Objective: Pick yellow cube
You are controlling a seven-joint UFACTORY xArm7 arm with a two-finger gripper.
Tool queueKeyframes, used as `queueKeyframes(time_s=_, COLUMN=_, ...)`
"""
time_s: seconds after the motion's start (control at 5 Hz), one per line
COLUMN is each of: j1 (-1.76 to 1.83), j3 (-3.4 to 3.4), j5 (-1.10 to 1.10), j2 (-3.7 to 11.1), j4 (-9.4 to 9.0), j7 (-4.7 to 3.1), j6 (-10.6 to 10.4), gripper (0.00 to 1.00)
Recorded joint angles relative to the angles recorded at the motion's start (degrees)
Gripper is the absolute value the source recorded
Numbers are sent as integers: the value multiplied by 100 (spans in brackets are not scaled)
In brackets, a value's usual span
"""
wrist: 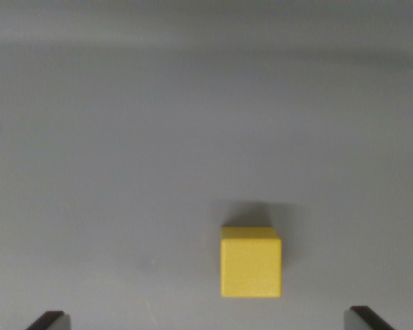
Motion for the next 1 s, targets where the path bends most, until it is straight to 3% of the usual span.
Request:
queueKeyframes(time_s=0.2, j1=0, j3=0, j5=0, j2=0, j4=0, j7=0, j6=0, gripper=0)
queueKeyframes(time_s=0.4, j1=-31, j3=-14, j5=34, j2=101, j4=-177, j7=-93, j6=-268, gripper=0)
queueKeyframes(time_s=0.6, j1=-31, j3=-14, j5=34, j2=101, j4=-177, j7=-93, j6=-268, gripper=0)
queueKeyframes(time_s=0.8, j1=-63, j3=-29, j5=68, j2=202, j4=-357, j7=-188, j6=-539, gripper=0)
queueKeyframes(time_s=1.0, j1=-63, j3=-29, j5=68, j2=202, j4=-357, j7=-188, j6=-539, gripper=0)
